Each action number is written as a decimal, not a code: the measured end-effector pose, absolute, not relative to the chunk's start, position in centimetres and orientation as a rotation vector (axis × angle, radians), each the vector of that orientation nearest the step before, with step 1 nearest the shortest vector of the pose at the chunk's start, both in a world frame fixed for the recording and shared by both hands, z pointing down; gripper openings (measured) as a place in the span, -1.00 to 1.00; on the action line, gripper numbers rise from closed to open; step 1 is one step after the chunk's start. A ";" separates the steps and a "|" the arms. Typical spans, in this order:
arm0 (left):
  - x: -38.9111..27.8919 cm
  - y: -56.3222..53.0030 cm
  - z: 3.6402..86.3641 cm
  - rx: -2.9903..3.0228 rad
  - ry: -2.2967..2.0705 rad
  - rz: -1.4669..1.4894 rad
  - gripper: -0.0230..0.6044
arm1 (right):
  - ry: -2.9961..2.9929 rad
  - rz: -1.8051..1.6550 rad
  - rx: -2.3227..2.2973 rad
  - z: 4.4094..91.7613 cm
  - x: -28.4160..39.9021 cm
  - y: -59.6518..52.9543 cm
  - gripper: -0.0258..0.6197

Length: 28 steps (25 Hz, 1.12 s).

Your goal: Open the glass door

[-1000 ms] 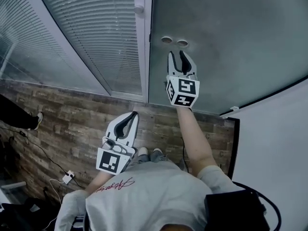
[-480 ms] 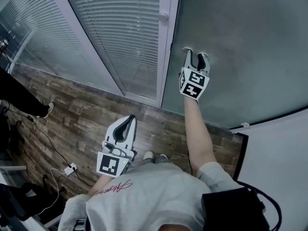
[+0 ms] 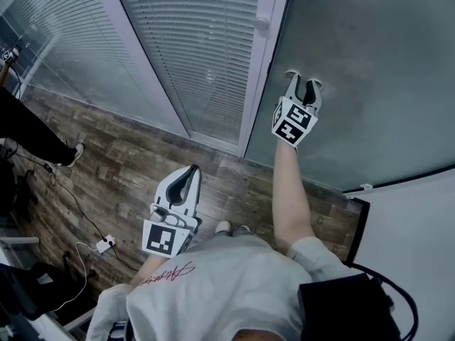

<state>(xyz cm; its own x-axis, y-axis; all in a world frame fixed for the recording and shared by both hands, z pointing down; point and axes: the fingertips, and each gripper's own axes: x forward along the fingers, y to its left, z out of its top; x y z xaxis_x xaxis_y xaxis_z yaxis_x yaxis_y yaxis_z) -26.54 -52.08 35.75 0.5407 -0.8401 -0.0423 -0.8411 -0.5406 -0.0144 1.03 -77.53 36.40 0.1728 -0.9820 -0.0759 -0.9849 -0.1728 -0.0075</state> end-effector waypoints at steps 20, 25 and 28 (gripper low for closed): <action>-30.5 -52.9 34.4 -2.708 1.466 0.110 -0.87 | 2.051 0.035 -2.386 36.2 0.4 -75.8 -0.55; -31.4 -52.7 33.8 -2.677 1.483 0.117 -0.87 | 2.007 0.020 -2.403 36.3 0.7 -75.6 -0.55; -31.8 -52.7 33.8 -2.671 1.493 0.118 -0.87 | 1.995 0.030 -2.403 36.1 0.7 -75.3 -0.55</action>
